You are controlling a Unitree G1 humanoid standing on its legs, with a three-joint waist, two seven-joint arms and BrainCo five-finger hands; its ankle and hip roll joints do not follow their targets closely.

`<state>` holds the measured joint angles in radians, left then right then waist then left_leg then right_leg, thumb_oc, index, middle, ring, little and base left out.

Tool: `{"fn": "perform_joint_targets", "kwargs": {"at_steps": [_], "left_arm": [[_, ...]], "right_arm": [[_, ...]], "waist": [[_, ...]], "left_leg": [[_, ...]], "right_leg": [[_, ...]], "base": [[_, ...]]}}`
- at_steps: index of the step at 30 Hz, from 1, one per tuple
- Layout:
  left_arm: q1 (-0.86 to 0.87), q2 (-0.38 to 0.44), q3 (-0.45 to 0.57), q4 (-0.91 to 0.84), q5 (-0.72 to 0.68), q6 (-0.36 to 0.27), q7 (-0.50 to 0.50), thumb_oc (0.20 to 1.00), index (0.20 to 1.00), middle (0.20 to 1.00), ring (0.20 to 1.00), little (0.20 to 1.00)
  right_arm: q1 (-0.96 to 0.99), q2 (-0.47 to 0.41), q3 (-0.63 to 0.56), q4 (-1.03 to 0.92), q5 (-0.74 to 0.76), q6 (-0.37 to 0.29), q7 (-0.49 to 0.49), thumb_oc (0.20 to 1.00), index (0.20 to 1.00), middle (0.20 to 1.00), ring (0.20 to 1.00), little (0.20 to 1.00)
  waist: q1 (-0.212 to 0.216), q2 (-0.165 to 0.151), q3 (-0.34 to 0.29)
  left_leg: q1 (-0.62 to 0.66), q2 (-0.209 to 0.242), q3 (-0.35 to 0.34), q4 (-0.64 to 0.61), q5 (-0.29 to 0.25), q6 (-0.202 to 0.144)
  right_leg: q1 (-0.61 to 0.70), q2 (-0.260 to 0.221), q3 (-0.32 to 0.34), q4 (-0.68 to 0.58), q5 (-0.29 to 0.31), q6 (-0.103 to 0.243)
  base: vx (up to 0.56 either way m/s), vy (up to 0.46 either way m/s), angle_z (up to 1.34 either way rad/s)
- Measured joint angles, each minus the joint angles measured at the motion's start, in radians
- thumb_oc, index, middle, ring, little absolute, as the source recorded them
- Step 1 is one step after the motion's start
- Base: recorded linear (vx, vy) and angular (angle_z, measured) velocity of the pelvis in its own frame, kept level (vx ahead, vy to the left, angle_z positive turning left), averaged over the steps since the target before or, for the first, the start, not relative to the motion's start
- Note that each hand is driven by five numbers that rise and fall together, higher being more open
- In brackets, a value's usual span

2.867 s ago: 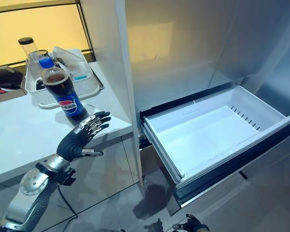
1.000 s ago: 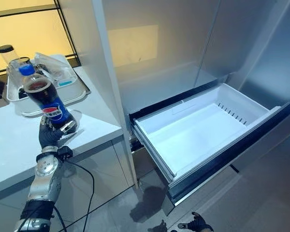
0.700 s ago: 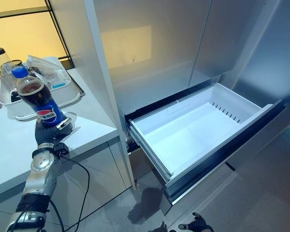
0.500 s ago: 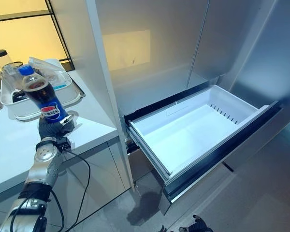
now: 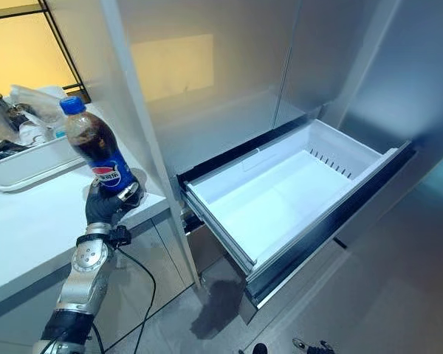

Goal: Take the drinks into the refrigerator

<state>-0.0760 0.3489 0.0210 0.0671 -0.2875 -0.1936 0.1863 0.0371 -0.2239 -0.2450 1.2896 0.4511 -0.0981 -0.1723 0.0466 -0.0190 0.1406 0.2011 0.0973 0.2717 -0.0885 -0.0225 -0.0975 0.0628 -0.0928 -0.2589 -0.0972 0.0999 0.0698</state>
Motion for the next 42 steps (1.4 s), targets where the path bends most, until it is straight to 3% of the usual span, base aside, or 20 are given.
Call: {"fn": "perform_joint_targets", "kwargs": {"at_steps": [3,7,10,13,15,21,26,31,34,39,42], "left_arm": [[0.111,-0.001,0.039,-0.105,-0.004,-0.035,-0.057,0.200,0.200,0.200,0.200,0.200],[0.143,-0.004,0.041,-0.138,-0.036,-0.037,-0.107,0.200,0.200,0.200,0.200,0.200],[0.181,-0.023,0.045,-0.181,-0.091,-0.036,-0.133,0.200,0.200,0.200,0.200,0.200],[0.204,-0.042,0.046,-0.206,-0.100,-0.035,-0.174,0.200,0.200,0.200,0.200,0.200],[0.204,-0.053,0.040,-0.208,-0.101,-0.035,-0.192,0.200,0.200,0.200,0.200,0.200],[0.210,-0.058,0.037,-0.213,-0.136,-0.033,-0.231,0.200,0.200,0.200,0.200,0.200],[0.212,-0.019,0.021,-0.213,-0.139,-0.033,-0.284,0.200,0.200,0.200,0.200,0.200],[0.216,0.117,-0.052,-0.210,-0.116,-0.031,-0.373,0.200,0.200,0.200,0.200,0.200],[0.222,0.151,-0.118,-0.209,-0.072,-0.024,-0.438,0.200,0.200,0.200,0.200,0.200],[0.228,0.192,-0.176,-0.188,-0.030,-0.007,-0.473,0.200,0.200,0.200,0.200,0.200],[0.220,0.203,-0.208,-0.178,-0.009,-0.007,-0.473,0.200,0.200,0.200,0.200,0.200]], "right_arm": [[0.002,-0.042,-0.064,-0.031,0.150,-0.026,-0.016,1.000,1.000,1.000,1.000,1.000],[0.000,-0.082,-0.108,-0.161,0.211,-0.065,-0.046,1.000,1.000,1.000,1.000,1.000],[0.041,-0.085,-0.115,-0.493,0.207,-0.119,-0.105,1.000,1.000,1.000,1.000,1.000],[0.010,-0.083,-0.122,-0.781,0.129,-0.179,-0.174,1.000,1.000,1.000,1.000,1.000],[-0.013,-0.079,-0.120,-0.867,0.075,-0.201,-0.202,1.000,1.000,1.000,1.000,1.000],[-0.079,-0.035,-0.085,-1.409,-0.249,-0.211,-0.244,1.000,1.000,1.000,1.000,1.000],[-0.115,-0.128,0.023,-1.570,-0.325,-0.230,-0.125,1.000,1.000,1.000,1.000,1.000],[-0.133,-0.252,0.147,-1.585,-0.258,-0.214,0.057,1.000,1.000,1.000,1.000,1.000],[-0.145,-0.382,0.223,-1.586,-0.228,-0.185,0.175,1.000,1.000,1.000,1.000,1.000],[-0.214,-0.427,0.320,-1.540,-0.138,-0.163,0.278,1.000,1.000,1.000,1.000,1.000],[-0.277,-0.454,0.436,-1.404,-0.084,-0.128,0.338,1.000,1.000,1.000,1.000,1.000]], "waist": [[-0.001,-0.009,0.014],[0.018,-0.003,0.020],[0.016,0.004,0.029],[0.013,0.005,0.030],[0.015,0.004,0.029],[0.014,0.009,0.030],[0.019,-0.002,0.029],[0.020,-0.008,0.030],[0.024,-0.017,0.035],[0.020,-0.026,0.039],[0.024,-0.029,0.040]], "left_leg": [[-0.002,0.006,0.001,0.000,0.000,0.000],[-0.003,0.002,0.000,0.000,-0.001,0.002],[-0.001,-0.005,0.001,0.001,-0.002,0.002],[0.001,-0.003,0.000,0.001,-0.002,0.002],[0.002,-0.004,0.000,0.001,-0.001,0.002],[0.003,-0.005,0.002,0.001,-0.001,0.002],[0.003,-0.007,0.002,0.001,-0.001,0.002],[0.004,-0.006,0.002,0.001,-0.001,0.002],[0.003,-0.006,0.002,0.001,-0.001,0.002],[0.006,-0.004,0.004,0.001,-0.001,0.002],[0.012,-0.005,0.004,0.001,-0.001,0.002]], "right_leg": [[-0.004,0.002,0.001,0.000,-0.001,-0.002],[-0.003,0.001,0.001,0.000,0.001,-0.002],[-0.002,0.001,0.002,0.000,0.007,-0.005],[0.001,0.003,0.002,0.005,0.007,-0.005],[0.001,0.002,0.002,0.005,0.008,-0.005],[0.001,0.002,0.003,0.006,0.008,-0.005],[0.001,0.001,0.004,0.006,0.009,-0.005],[0.001,0.002,0.004,0.006,0.009,-0.004],[0.001,0.002,0.004,0.006,0.009,-0.005],[0.002,0.004,0.005,0.006,0.009,-0.005],[0.008,0.003,0.005,0.006,0.009,-0.005]], "base": [[0.00,0.004,-0.02],[0.00,0.002,0.01],[-0.01,0.009,0.00],[0.00,0.000,0.00],[0.00,0.000,0.00],[-0.01,0.000,0.00],[-0.01,-0.001,0.00],[0.00,0.000,0.00],[0.00,0.000,0.00],[0.00,0.000,0.00],[0.00,0.000,0.00]]}}
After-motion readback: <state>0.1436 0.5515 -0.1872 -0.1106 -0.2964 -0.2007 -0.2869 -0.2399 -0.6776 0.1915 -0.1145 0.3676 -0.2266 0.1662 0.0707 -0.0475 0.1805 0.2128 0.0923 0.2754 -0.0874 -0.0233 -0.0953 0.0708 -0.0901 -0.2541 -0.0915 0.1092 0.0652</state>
